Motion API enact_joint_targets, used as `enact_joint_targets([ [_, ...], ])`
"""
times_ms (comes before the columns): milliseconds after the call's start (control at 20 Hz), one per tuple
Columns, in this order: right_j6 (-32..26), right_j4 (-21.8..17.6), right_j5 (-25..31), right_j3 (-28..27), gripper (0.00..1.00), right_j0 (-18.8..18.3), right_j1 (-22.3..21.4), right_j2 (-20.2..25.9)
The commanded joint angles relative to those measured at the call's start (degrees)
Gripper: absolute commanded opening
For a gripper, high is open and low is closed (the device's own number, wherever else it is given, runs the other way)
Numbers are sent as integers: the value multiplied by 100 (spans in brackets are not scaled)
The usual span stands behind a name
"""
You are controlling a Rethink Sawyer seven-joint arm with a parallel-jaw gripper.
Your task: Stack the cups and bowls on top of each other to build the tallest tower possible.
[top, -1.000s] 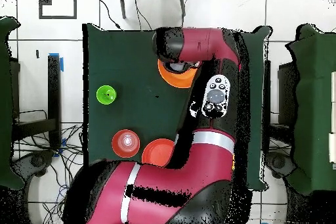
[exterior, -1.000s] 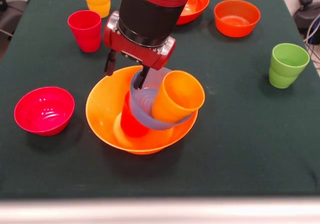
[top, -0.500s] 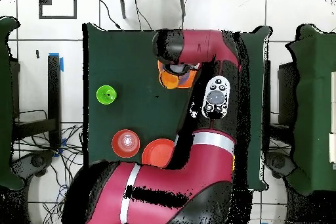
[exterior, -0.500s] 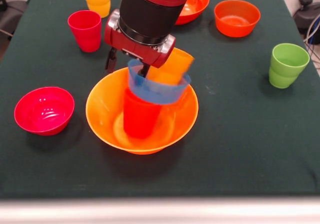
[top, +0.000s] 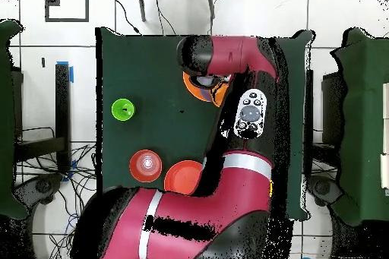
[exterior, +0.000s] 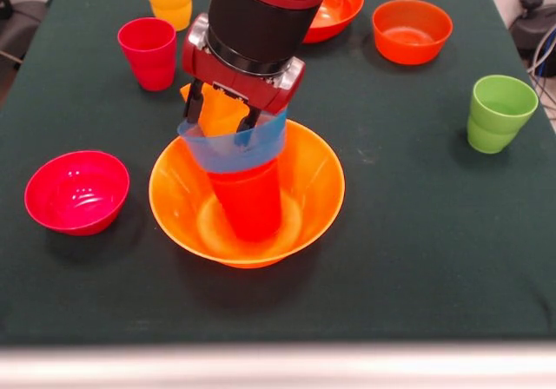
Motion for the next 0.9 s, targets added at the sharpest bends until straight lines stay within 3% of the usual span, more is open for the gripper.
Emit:
enact_joint_targets([
  [50,-827,-83,374,281,100,-12,179,710],
  [900,-731,-6,643,-266,100,27,423,792],
])
